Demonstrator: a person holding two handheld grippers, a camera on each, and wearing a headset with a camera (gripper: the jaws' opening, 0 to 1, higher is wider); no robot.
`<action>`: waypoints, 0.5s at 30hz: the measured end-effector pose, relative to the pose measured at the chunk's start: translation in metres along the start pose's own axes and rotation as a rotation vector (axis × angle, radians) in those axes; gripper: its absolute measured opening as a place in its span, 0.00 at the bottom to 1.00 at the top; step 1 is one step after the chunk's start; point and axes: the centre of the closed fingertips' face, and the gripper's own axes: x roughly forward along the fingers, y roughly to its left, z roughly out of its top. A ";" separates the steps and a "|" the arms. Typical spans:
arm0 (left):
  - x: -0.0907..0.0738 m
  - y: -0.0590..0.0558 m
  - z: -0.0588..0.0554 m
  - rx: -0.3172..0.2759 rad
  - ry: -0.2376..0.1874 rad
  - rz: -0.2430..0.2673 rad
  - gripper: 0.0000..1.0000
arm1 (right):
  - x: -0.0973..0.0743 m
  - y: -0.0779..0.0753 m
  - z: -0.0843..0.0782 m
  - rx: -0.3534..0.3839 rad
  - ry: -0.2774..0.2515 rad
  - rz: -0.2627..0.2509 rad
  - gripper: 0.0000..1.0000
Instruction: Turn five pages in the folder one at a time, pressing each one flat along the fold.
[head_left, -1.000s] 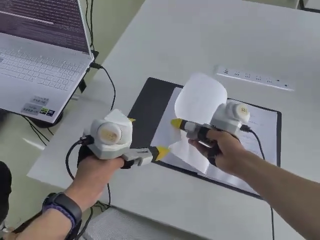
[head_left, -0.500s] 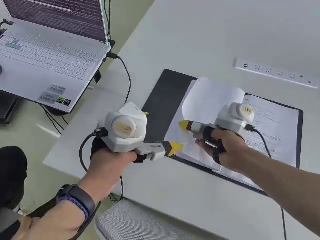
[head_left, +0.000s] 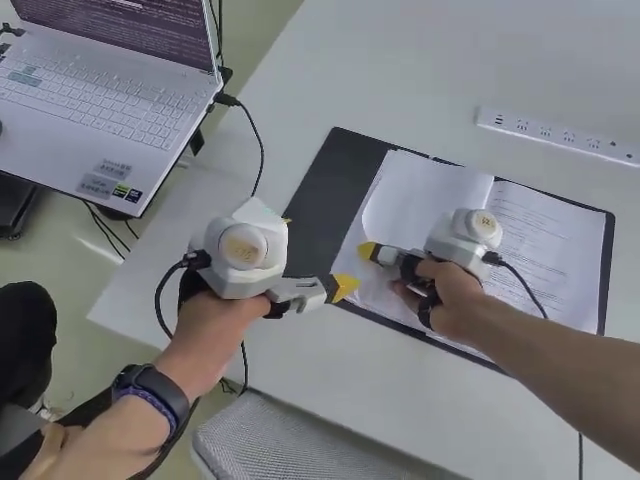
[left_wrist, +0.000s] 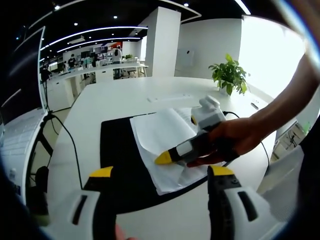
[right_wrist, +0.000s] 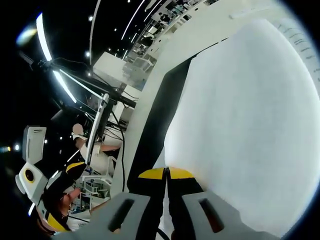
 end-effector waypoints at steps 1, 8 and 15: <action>0.000 -0.001 0.001 -0.001 -0.003 -0.001 0.74 | 0.000 0.001 0.000 -0.007 -0.002 -0.001 0.00; 0.001 -0.006 -0.003 0.001 0.008 -0.009 0.75 | -0.001 0.005 -0.001 -0.028 -0.014 0.012 0.05; -0.003 -0.005 -0.004 -0.011 0.010 -0.004 0.73 | -0.003 0.016 -0.002 -0.018 -0.037 0.063 0.20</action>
